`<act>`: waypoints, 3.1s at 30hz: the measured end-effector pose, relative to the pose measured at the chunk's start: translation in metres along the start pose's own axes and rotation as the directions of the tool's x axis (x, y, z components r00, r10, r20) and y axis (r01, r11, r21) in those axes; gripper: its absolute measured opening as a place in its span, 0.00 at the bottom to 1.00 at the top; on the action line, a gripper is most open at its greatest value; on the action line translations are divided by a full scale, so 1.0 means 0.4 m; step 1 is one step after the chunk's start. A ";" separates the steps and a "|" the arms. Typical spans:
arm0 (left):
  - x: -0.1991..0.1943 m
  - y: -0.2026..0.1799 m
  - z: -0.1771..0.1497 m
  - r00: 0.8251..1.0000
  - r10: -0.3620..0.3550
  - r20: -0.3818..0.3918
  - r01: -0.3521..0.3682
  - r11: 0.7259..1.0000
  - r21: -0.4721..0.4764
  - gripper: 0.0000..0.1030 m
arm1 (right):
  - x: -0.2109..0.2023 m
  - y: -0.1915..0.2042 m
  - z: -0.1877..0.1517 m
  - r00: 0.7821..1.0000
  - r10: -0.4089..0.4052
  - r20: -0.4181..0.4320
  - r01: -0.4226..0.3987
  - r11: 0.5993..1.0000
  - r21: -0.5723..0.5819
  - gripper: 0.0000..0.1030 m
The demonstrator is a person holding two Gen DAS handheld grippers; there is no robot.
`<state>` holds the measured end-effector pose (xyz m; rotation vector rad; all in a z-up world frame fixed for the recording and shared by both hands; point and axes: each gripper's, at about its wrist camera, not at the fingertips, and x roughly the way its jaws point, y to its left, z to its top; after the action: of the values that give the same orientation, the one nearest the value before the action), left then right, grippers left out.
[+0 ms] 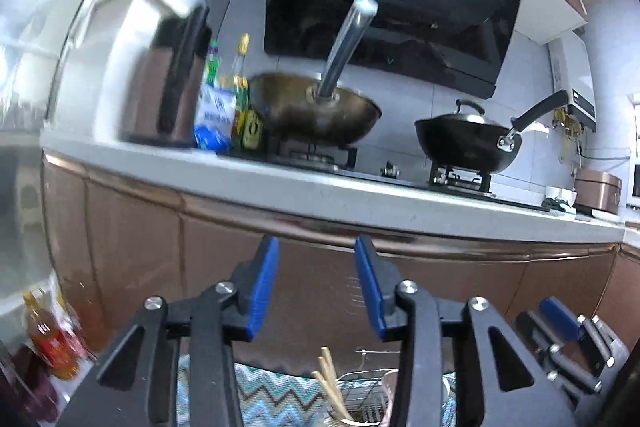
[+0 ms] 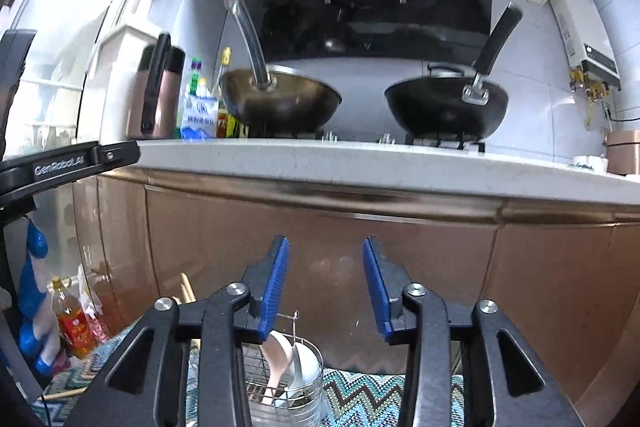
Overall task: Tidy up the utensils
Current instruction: 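Carry both utensils over the wire-rack cup and open both tools to release, then raise both open tools away from the wire-rack cup, then lower both tools to the mat and grasp a bamboo chopstick with each tool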
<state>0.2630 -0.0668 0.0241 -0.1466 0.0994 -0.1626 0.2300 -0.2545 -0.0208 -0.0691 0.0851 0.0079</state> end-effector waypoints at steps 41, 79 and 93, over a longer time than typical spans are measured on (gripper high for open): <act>-0.605 0.142 -0.004 0.990 0.113 -0.086 -0.106 0.990 0.090 0.47 | -0.616 0.002 0.045 1.000 -0.007 0.027 0.003 0.986 0.168 0.82; -0.511 0.192 -0.115 0.953 0.104 -0.286 -0.088 0.994 0.068 0.47 | -0.517 0.070 -0.039 0.982 0.065 -0.180 -0.044 0.992 0.118 0.84; -0.100 0.296 -0.337 0.643 -0.127 -0.755 0.053 0.991 -0.122 0.47 | -0.184 0.136 -0.200 0.777 0.337 -0.531 -0.215 0.936 0.279 0.51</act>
<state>0.2269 0.0371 -0.1234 -0.1646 0.9644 -0.3162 0.1491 -0.2062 -0.0978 0.1523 0.7061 0.2789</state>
